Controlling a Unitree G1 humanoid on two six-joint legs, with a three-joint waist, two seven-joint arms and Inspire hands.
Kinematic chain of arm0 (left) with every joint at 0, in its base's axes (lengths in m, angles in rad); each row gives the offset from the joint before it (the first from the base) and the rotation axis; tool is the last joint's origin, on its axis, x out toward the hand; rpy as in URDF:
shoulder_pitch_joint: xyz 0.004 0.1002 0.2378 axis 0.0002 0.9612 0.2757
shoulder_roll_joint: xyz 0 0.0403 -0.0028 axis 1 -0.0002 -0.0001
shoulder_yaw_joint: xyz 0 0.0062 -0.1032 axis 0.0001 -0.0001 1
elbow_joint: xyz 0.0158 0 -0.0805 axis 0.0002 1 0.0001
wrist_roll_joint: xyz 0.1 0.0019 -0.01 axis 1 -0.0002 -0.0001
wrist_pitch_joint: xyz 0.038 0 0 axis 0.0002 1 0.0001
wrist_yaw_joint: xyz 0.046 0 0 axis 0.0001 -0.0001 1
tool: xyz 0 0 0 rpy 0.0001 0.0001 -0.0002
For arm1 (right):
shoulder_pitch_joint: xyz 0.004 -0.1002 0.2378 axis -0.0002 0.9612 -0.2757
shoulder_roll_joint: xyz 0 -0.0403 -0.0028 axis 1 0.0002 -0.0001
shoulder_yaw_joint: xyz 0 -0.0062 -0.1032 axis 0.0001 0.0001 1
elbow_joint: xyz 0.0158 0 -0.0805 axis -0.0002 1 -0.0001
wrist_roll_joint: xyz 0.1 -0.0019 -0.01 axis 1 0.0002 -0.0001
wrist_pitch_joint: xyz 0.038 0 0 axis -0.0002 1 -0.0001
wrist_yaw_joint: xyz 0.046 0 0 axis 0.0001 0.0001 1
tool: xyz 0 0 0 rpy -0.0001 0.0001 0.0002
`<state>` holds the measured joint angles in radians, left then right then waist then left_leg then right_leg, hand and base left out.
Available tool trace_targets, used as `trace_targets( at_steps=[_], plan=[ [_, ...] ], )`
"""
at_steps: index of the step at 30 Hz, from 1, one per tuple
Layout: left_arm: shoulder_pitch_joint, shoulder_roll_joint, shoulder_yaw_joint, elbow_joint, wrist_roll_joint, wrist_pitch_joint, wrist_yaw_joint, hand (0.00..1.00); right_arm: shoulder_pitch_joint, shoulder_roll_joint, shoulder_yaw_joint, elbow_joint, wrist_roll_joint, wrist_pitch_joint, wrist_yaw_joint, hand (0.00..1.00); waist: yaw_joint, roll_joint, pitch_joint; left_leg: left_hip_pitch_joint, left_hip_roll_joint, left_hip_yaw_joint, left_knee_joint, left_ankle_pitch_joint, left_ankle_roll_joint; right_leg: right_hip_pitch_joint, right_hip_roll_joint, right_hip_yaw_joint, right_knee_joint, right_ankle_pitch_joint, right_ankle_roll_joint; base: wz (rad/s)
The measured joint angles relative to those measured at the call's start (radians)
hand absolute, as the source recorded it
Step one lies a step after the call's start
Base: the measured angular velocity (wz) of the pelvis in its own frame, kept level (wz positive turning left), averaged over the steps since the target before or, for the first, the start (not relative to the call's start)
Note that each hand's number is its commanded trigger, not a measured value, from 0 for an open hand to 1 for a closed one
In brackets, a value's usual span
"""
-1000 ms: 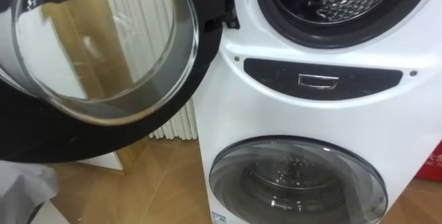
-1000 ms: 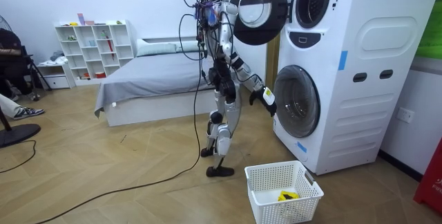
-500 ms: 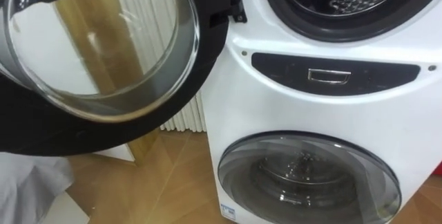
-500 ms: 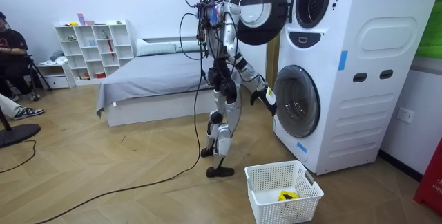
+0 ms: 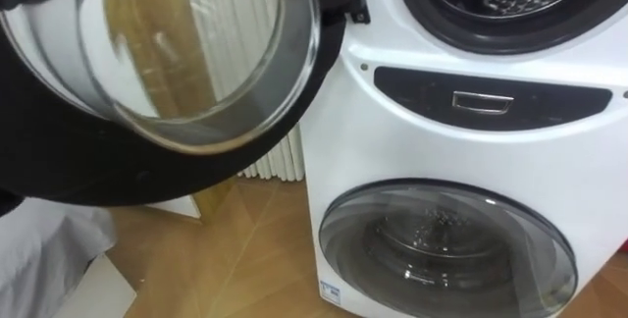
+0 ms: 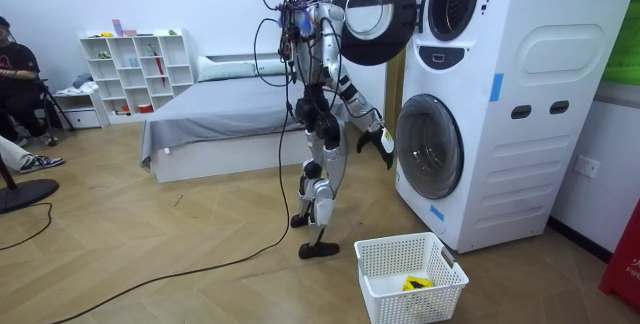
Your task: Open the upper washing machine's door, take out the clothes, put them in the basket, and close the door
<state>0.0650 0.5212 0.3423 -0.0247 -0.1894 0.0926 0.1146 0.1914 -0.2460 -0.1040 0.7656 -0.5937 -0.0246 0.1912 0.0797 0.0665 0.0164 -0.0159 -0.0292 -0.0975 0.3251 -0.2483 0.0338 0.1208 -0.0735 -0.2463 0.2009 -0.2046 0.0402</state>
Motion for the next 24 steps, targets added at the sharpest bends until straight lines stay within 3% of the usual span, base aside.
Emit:
trace_targets(
  at_steps=[5, 7, 11, 12, 16, 19, 24],
  plan=[
    [0.000, 0.007, -0.065, -0.060, 0.048, 0.020, -0.064, 0.00, -0.021, 0.000, 0.024, 0.000, 0.011, 0.000, 0.026, 0.00, -0.002, 0.000, 0.0005, -0.007, -0.007, -0.010, -0.001, 0.009, 0.011, 0.000, -0.003, 0.013, -0.002, 0.020, 0.008, 0.09],
    [0.000, 0.024, -0.113, -0.097, 0.052, 0.020, -0.135, 0.00, -0.044, -0.001, 0.026, 0.008, 0.011, -0.001, 0.031, 0.00, -0.017, -0.003, 0.0007, -0.008, -0.022, -0.021, -0.010, 0.023, 0.020, 0.000, -0.014, 0.039, 0.002, 0.022, 0.009, 0.20],
    [-0.026, 0.022, -0.200, -0.179, 0.023, 0.004, -0.223, 0.00, -0.103, -0.001, 0.052, 0.040, 0.011, -0.020, 0.029, 0.00, -0.048, -0.008, 0.0009, -0.007, -0.034, 0.000, -0.037, 0.046, 0.028, -0.017, -0.030, 0.052, 0.002, 0.025, 0.015, -0.15],
    [-0.042, 0.013, -0.223, -0.203, 0.031, -0.014, -0.257, 0.00, -0.112, -0.001, 0.054, 0.039, 0.011, -0.020, 0.027, 0.00, -0.061, -0.004, 0.0038, -0.009, -0.034, 0.006, -0.038, 0.047, 0.029, -0.023, -0.032, 0.051, -0.002, 0.028, 0.020, -0.36],
    [-0.062, -0.002, -0.277, -0.234, 0.024, -0.051, -0.380, 0.00, -0.109, -0.008, 0.085, 0.047, 0.014, -0.004, -0.003, 0.00, -0.110, 0.000, 0.0013, -0.006, -0.035, 0.033, -0.052, 0.049, 0.025, -0.028, -0.030, 0.052, -0.012, 0.030, 0.023, -0.26],
    [-0.075, -0.042, -0.339, -0.230, 0.024, -0.057, -0.448, 0.00, -0.108, -0.018, 0.099, 0.056, 0.025, 0.002, -0.023, 0.00, -0.130, 0.005, -0.0018, 0.006, -0.028, 0.054, -0.069, 0.052, 0.022, -0.036, -0.029, 0.055, -0.010, 0.031, 0.021, -0.22],
    [-0.073, -0.066, -0.418, -0.206, 0.024, -0.057, -0.508, 0.00, -0.109, -0.038, 0.154, 0.082, 0.101, 0.004, -0.050, 0.00, -0.133, 0.001, -0.0021, 0.043, -0.014, 0.093, -0.100, 0.054, 0.019, -0.038, -0.025, 0.051, 0.002, 0.031, 0.019, -0.26]
  ],
)
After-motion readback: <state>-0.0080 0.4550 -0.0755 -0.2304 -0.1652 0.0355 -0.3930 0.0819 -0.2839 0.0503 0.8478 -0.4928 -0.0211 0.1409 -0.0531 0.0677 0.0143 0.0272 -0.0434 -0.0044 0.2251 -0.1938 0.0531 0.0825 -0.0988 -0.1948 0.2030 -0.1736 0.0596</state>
